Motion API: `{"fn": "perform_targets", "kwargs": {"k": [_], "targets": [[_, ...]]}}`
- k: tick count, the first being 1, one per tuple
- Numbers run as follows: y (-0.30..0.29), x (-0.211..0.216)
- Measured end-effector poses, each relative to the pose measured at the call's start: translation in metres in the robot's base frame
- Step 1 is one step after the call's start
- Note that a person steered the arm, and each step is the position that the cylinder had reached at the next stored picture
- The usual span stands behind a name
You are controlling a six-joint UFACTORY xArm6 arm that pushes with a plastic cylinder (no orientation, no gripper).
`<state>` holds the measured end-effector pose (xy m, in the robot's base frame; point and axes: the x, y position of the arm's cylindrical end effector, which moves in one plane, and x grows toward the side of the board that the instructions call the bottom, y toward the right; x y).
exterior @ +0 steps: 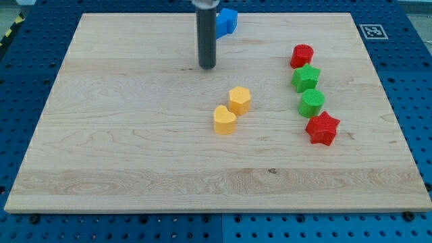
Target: Move the yellow hexagon towards the top center
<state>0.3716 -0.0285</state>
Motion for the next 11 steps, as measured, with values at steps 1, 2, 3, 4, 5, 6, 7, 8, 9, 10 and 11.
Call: {"fn": "perform_targets", "kwargs": {"k": [1, 2, 3, 4, 5, 6, 7, 8, 9, 10, 11], "targets": [[0.016, 0.064], [0.05, 0.106], [0.069, 0.13], [0.071, 0.137], [0.071, 0.125], [0.071, 0.096], [0.071, 0.08], [0.071, 0.061], [0.071, 0.043], [0.077, 0.027], [0.091, 0.009]]}}
